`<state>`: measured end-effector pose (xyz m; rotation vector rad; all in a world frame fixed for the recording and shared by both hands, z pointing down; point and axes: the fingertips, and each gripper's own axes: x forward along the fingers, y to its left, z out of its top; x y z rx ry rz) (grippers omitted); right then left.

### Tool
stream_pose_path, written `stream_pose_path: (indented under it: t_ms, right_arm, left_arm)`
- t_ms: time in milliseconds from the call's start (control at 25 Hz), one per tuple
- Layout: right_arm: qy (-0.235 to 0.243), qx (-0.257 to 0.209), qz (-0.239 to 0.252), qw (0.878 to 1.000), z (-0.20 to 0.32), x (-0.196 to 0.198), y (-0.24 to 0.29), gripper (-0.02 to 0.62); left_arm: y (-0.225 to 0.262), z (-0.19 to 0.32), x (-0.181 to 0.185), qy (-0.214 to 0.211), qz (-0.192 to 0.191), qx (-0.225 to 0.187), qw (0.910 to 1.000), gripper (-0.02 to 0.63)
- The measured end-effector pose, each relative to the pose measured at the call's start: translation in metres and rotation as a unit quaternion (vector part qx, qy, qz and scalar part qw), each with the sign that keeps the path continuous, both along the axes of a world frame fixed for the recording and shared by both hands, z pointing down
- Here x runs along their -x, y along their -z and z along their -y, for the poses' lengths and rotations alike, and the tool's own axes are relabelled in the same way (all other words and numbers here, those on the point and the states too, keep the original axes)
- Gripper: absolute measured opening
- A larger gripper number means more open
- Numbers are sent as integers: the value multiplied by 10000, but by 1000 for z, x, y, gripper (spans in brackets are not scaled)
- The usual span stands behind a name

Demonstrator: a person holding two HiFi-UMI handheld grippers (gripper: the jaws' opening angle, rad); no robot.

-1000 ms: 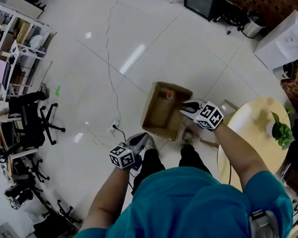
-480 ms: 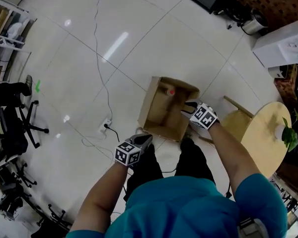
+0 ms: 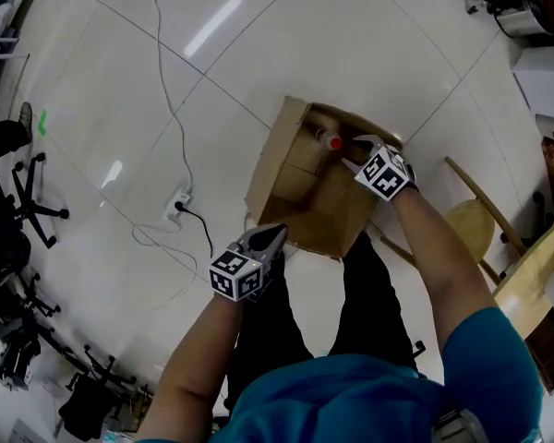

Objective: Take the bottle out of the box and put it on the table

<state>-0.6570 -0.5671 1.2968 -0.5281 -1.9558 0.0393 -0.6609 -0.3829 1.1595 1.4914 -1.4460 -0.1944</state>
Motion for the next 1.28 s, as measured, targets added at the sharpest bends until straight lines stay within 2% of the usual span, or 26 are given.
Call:
stream_pose_path:
  t_ms: [240,520,760,960,1280]
  right_arm:
    - [554,-120,-477,9973,5,27,-87,193]
    - [797,-396,-944,9916,-4,35,-143,201]
    - [944,-540,-1052,9885,-4,34,-159,159]
    - [889,-541,-919,9903,6,45,-163,152]
    - [1142,-682,-991,9861,9,38,-157,149]
  left_arm:
    - [-64,33,28,-274,-246,61,9993,-2]
    - [-93,43,56,-426,-298,-6,9986,-2]
    - [-99,43,62,-476,-404,-50,9980,-2]
    - [-105,44,68,-435,-466,-76,9979,-3]
    - [-94,50,59,-483,-441,-146,9978,-2]
